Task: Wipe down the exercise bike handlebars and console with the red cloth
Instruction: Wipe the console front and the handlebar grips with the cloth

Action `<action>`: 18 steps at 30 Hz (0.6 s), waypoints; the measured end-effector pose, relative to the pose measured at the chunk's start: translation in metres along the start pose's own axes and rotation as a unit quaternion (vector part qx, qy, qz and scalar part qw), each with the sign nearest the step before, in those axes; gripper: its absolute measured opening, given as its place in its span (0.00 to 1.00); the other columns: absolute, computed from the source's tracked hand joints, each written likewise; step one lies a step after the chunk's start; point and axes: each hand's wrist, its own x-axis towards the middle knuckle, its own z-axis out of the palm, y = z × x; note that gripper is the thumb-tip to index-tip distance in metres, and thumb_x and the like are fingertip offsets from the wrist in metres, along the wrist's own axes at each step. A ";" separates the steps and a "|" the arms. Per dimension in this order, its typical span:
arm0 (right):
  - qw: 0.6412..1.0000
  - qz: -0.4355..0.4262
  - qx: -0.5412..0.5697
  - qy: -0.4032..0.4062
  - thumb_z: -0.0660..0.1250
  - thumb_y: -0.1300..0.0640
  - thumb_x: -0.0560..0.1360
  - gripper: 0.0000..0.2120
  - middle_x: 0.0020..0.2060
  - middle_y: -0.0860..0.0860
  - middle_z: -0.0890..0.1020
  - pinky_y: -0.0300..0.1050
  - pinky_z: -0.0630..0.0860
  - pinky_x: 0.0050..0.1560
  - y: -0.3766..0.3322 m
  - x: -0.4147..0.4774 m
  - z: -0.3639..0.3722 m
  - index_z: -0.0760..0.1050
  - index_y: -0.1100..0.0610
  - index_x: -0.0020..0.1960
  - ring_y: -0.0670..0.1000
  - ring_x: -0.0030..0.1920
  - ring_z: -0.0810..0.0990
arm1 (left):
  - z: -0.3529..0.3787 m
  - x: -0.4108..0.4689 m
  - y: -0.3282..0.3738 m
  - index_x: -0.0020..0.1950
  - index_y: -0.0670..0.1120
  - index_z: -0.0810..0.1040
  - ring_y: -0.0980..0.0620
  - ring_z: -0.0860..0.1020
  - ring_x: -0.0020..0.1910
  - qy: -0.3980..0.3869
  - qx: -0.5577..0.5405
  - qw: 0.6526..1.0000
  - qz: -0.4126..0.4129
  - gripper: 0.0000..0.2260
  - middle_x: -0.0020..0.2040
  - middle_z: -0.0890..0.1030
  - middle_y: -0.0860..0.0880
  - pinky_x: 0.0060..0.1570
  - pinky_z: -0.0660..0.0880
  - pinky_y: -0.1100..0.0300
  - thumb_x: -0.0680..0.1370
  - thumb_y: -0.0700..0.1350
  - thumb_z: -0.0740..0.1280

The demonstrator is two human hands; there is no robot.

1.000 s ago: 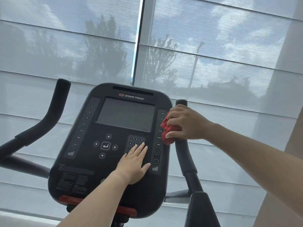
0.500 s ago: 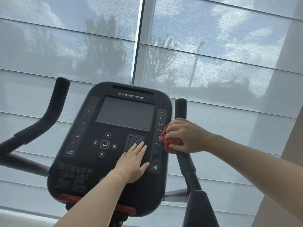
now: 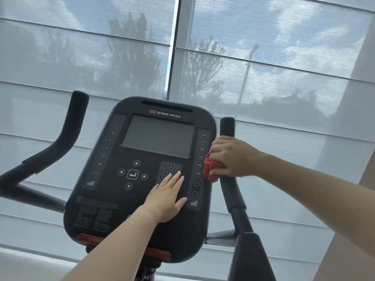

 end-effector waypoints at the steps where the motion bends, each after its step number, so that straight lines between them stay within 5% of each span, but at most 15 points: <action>1: 1.000 -0.009 0.011 -0.009 0.57 0.37 0.76 0.23 0.47 0.49 0.81 0.43 0.60 0.66 0.002 0.003 -0.004 0.79 0.54 0.51 0.51 0.55 0.75 | 0.000 0.000 0.000 0.77 0.51 0.43 0.54 0.40 0.76 0.000 0.000 1.000 0.000 0.30 0.77 0.39 0.56 0.74 0.51 0.50 0.80 0.58 0.51; 6: 0.997 0.045 0.003 0.068 0.60 0.42 0.76 0.20 0.47 0.51 0.81 0.46 0.64 0.66 0.027 0.015 -0.031 0.79 0.57 0.50 0.54 0.54 0.76 | -0.001 0.001 0.001 0.77 0.51 0.43 0.55 0.40 0.76 -0.003 -0.003 1.000 0.000 0.30 0.77 0.39 0.56 0.74 0.50 0.50 0.80 0.58 0.51; 11: 0.999 0.019 -0.050 -0.006 0.54 0.38 0.77 0.24 0.44 0.51 0.80 0.45 0.61 0.66 0.003 0.015 -0.018 0.79 0.56 0.48 0.53 0.50 0.75 | -0.002 -0.003 0.000 0.77 0.50 0.43 0.55 0.40 0.76 -0.004 0.003 1.000 0.004 0.29 0.77 0.39 0.56 0.75 0.49 0.51 0.80 0.58 0.51; 18: 0.998 -0.038 0.022 -0.034 0.54 0.38 0.77 0.24 0.45 0.50 0.81 0.43 0.61 0.66 -0.003 0.005 -0.009 0.79 0.55 0.49 0.52 0.51 0.76 | 0.000 -0.001 -0.002 0.77 0.50 0.42 0.55 0.40 0.76 0.000 0.005 1.000 0.001 0.29 0.77 0.39 0.56 0.75 0.49 0.53 0.80 0.58 0.50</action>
